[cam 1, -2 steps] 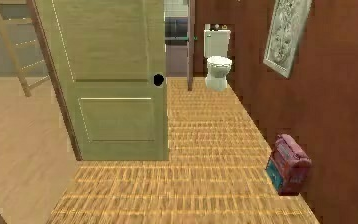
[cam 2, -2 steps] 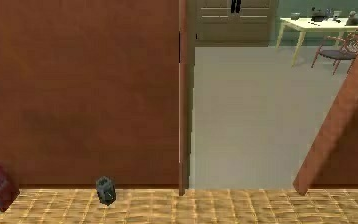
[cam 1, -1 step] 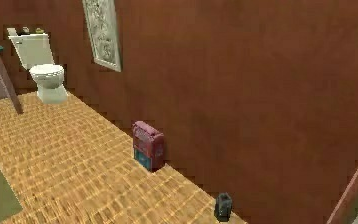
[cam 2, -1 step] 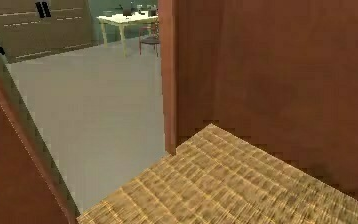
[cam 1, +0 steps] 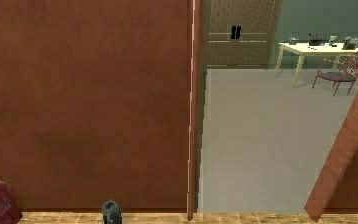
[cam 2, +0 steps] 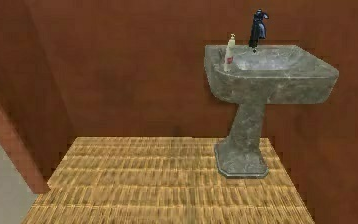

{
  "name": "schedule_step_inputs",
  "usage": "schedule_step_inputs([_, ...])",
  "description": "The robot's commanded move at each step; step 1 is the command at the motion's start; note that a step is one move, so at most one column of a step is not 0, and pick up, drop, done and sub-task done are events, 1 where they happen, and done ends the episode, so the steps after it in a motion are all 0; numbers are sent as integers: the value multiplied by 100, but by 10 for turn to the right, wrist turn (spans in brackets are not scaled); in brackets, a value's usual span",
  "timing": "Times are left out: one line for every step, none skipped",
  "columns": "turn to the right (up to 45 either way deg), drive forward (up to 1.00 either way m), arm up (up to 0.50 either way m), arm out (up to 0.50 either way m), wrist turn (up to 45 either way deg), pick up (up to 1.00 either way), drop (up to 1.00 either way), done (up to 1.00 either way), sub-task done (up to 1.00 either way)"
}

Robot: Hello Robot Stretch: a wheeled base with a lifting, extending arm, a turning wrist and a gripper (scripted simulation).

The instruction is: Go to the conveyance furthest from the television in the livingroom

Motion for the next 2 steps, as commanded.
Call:
schedule_step_inputs([210, 0, 0, 0, 0, 0, 0, 0, 0])
schedule_step_inputs([0, 100, 0, 0, 0, 0, 0, 0, 0])
